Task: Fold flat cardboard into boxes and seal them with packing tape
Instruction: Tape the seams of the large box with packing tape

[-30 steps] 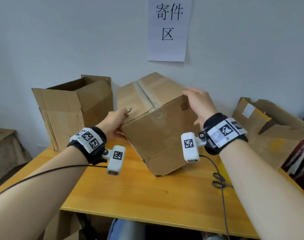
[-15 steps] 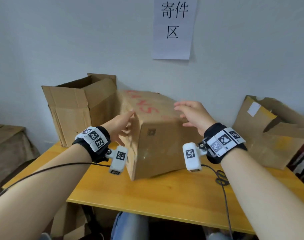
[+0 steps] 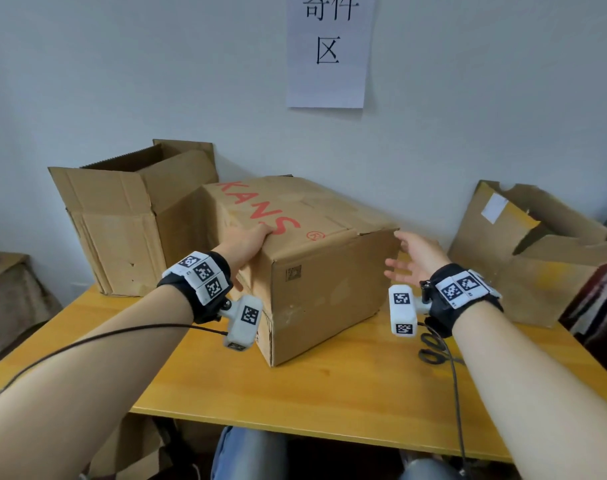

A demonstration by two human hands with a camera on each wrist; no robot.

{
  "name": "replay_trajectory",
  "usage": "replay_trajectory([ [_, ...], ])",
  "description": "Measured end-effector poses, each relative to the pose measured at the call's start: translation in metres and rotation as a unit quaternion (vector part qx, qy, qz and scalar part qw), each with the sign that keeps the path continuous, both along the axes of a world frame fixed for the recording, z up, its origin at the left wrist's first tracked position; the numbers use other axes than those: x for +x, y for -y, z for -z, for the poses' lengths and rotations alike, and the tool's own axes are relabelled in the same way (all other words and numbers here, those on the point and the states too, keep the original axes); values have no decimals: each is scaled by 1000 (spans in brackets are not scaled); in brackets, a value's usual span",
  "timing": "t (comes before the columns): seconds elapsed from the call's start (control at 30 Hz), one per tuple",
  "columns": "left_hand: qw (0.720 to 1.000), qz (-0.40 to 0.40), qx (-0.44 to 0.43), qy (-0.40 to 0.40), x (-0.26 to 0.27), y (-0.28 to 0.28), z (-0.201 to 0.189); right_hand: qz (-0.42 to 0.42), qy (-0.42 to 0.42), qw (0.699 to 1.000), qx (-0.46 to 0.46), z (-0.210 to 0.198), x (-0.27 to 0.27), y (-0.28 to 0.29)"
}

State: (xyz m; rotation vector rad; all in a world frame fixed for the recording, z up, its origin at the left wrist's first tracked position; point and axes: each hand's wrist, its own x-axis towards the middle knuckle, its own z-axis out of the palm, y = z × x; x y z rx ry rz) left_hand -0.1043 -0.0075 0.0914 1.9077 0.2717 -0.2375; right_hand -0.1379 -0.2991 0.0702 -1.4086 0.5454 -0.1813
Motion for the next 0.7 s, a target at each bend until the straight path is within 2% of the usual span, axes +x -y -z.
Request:
replay_trajectory([
  [0.13, 999, -28, -15, -2, 5, 4, 3, 1, 1, 995, 103, 9, 13, 6],
  [0.27, 1000, -10, -1, -15, 6, -6, 5, 17, -5, 994, 112, 0, 19, 4],
  [0.4, 1000, 3, 8, -3, 8, -12, 5, 1, -3, 1000, 26, -19, 22, -4],
  [0.57, 1000, 9, 18, 5, 2, -13, 5, 19, 85, 996, -35, -52, 10, -18],
  [0.7, 998, 48, 40, -9, -9, -16, 7, -18, 151, 976, -156, -88, -6, -40],
])
